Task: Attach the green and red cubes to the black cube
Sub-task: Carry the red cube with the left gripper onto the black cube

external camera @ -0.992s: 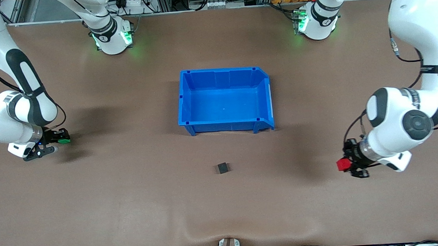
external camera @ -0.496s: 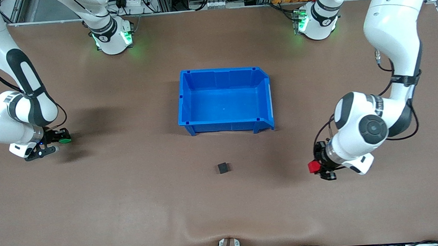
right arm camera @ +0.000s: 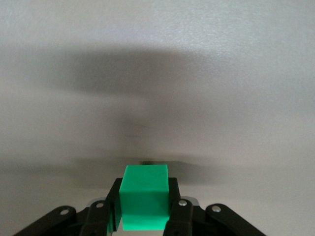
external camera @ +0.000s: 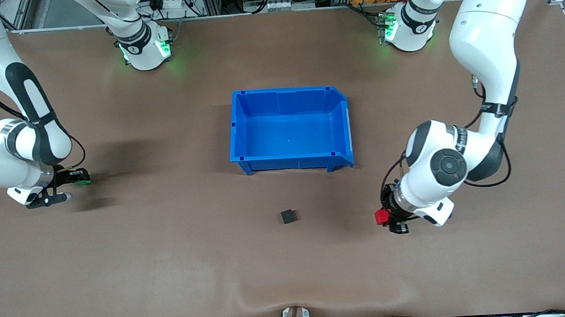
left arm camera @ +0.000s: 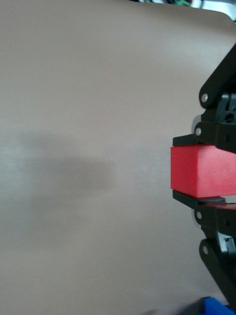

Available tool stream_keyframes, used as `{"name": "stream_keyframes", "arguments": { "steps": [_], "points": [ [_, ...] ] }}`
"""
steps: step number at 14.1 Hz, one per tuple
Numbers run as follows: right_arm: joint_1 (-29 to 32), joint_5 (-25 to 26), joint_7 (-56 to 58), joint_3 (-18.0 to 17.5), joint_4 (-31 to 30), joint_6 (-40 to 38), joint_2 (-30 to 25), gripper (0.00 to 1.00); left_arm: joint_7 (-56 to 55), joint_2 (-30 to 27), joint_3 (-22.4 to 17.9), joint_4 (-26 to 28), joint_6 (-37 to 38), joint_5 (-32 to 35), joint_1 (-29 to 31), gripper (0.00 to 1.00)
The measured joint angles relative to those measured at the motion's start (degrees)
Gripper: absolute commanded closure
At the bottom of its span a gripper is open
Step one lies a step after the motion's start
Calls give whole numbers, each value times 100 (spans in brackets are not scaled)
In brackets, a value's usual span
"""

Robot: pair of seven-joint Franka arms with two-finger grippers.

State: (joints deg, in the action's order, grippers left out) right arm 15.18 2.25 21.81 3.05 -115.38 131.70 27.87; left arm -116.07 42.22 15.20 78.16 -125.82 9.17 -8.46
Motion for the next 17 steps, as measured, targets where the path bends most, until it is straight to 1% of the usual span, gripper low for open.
{"name": "stream_keyframes", "arguments": {
  "steps": [3, 7, 9, 11, 13, 17],
  "points": [
    [-88, -10, -699, -54, 49, -183, -34, 100, -250, 149, -28, -210, 0, 0, -322, 100],
    [-179, -19, -1566, -93, 157, -259, -71, 100, -484, 573, -436, -663, -14, 0, -1009, 100],
    [-192, -28, -2122, -180, 206, -420, -72, 100, -651, 787, -517, -890, -52, -1, -1274, 100],
    [-217, -188, -2730, -267, 259, -570, -77, 100, -758, 938, -520, -1022, -150, -21, -1401, 100],
    [-275, -383, -3273, -351, 312, -731, -101, 100, -771, 1085, -520, -1135, -192, -240, -1435, 100],
    [-535, -480, -4369, -458, 486, -1010, -160, 100, -771, 1309, -509, -1293, -228, -444, -1488, 100]
  ]
}}
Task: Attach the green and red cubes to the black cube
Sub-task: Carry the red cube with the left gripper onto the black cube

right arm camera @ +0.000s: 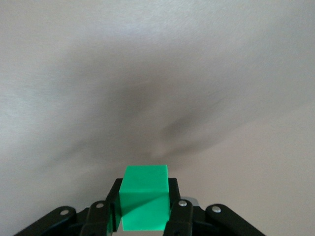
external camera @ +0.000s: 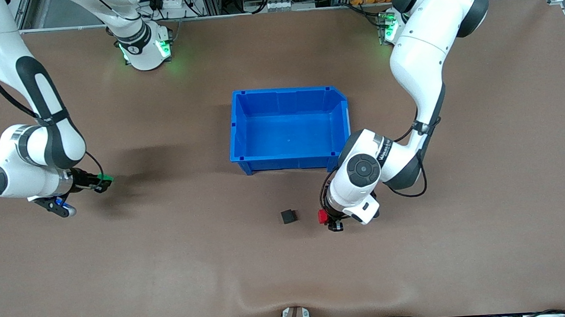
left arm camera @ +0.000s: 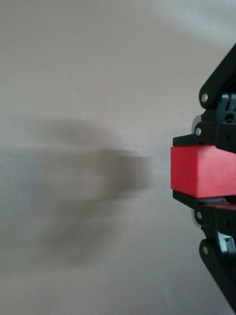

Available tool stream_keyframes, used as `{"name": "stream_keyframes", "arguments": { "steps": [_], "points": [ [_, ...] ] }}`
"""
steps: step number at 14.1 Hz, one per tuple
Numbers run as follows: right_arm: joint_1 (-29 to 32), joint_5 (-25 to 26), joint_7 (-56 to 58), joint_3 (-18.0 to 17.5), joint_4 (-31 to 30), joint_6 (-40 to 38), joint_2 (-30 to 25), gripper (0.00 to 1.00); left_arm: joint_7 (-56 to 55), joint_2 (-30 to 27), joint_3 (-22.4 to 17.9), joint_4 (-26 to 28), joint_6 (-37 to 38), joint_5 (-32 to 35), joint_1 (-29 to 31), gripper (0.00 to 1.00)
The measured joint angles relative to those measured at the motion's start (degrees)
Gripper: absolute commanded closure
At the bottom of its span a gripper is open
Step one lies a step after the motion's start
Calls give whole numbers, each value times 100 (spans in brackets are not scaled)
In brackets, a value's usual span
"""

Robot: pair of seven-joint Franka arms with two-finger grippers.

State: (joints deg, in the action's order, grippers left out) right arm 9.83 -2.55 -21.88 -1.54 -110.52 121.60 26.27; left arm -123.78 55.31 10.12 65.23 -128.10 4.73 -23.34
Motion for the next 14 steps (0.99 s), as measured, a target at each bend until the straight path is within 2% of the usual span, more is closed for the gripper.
{"name": "stream_keyframes", "arguments": {
  "steps": [9, 14],
  "points": [
    [-822, -105, -1955, -34, 87, -31, -17, 100, 0, 317, 10, -76, -166, -225, -246, 100],
    [-1253, -590, -2688, -36, 290, -30, -17, 100, 0, 420, 11, -77, -431, -259, -390, 100]
  ]
}}
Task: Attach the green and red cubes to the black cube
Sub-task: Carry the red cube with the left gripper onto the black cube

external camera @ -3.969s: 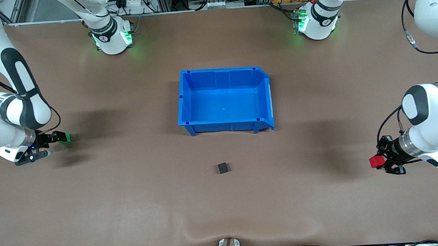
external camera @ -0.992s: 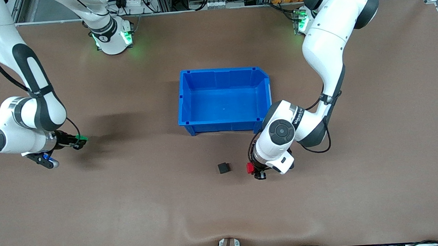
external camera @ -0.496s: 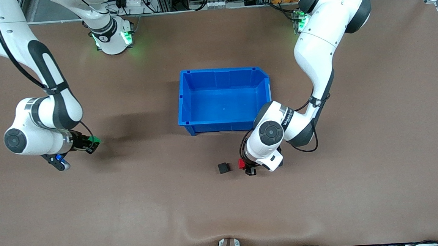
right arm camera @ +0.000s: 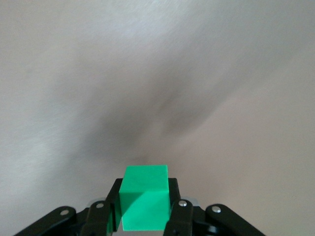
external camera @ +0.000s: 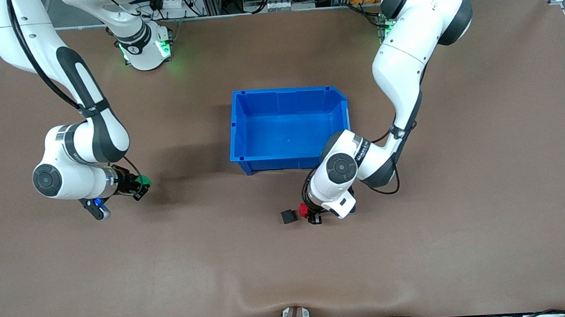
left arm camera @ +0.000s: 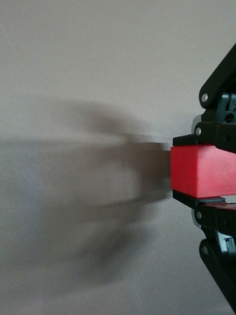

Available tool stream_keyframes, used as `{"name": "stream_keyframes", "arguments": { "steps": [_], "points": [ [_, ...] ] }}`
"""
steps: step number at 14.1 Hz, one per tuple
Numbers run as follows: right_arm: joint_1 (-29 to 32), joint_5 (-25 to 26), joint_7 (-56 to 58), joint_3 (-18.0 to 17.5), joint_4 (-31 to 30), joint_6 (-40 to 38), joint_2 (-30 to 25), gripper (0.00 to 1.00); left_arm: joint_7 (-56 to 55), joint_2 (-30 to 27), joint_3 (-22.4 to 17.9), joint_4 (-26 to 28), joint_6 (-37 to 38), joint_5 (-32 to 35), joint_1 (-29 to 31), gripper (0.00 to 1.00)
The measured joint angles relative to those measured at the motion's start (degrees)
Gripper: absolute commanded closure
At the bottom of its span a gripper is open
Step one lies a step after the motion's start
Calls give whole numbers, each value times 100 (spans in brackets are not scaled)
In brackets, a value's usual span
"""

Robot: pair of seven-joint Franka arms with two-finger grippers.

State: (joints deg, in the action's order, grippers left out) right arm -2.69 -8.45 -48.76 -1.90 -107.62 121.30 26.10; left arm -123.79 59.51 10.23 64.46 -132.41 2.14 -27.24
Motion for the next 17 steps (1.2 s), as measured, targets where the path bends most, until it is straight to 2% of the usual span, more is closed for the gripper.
{"name": "stream_keyframes", "arguments": {
  "steps": [4, 7, 10, 15, 16, 17],
  "points": [
    [-364, -79, -888, -4, 224, 0, 20, 100, 0, 86, 0, -3, -117, 0, -53, 100],
    [-583, -375, -1349, -2, 413, 9, 139, 100, 0, 136, -7, -6, -314, 0, -58, 100],
    [-655, -631, -1638, -1, 622, 24, 297, 100, 0, 168, -11, -25, -433, 0, -58, 100],
    [-787, -689, -2296, -3, 1003, 28, 528, 100, 0, 241, -18, -99, -608, 0, -62, 100],
    [-839, -693, -2435, -3, 1103, 29, 597, 100, 4, 257, -36, -109, -654, 0, -75, 83],
    [-885, -694, -2570, -2, 1210, 35, 681, 100, 14, 262, -74, -116, -684, -1, -108, 33]
  ]
}}
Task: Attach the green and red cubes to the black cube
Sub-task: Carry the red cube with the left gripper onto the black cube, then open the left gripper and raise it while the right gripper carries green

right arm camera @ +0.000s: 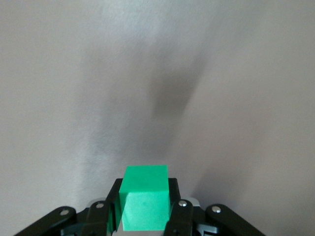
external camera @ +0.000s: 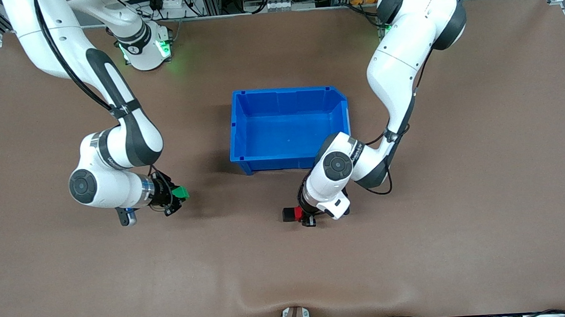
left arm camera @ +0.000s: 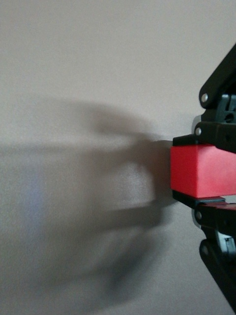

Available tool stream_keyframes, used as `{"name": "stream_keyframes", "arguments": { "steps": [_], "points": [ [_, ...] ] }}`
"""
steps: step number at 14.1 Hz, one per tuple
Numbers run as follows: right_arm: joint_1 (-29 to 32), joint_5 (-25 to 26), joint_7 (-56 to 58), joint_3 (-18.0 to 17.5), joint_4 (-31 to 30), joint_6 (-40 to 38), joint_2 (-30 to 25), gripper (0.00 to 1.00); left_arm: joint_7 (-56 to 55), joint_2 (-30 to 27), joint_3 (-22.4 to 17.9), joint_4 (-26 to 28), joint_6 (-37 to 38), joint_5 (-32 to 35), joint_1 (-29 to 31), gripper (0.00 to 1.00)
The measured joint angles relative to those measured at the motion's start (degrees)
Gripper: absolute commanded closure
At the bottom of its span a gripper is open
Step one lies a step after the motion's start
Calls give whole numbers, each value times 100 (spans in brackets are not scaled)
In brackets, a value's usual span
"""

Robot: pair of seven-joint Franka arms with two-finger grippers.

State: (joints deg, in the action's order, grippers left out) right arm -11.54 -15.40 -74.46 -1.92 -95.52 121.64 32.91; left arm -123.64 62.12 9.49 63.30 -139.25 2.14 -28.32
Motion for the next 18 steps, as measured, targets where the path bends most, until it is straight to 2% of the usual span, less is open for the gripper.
{"name": "stream_keyframes", "arguments": {
  "steps": [1, 7, 10, 14, 18],
  "points": [
    [-38, -1, -138, 0, 106, 5, 88, 100, 14, 2, -43, -7, -19, 0, -39, 0],
    [-176, -19, -598, 0, 435, 215, 422, 100, 104, 30, -146, -61, -107, 0, -107, 0],
    [-276, -34, -860, 0, 594, 266, 519, 100, 349, -34, -146, -219, 128, 0, -103, 0],
    [-400, -42, -1277, -1, 850, 379, 690, 100, 529, -582, -180, -352, 1115, 16, -71, 0],
    [-608, -47, -1632, -1, 936, 852, 913, 100, 775, -1239, -230, -344, 1599, 37, 154, 0]
  ]
}}
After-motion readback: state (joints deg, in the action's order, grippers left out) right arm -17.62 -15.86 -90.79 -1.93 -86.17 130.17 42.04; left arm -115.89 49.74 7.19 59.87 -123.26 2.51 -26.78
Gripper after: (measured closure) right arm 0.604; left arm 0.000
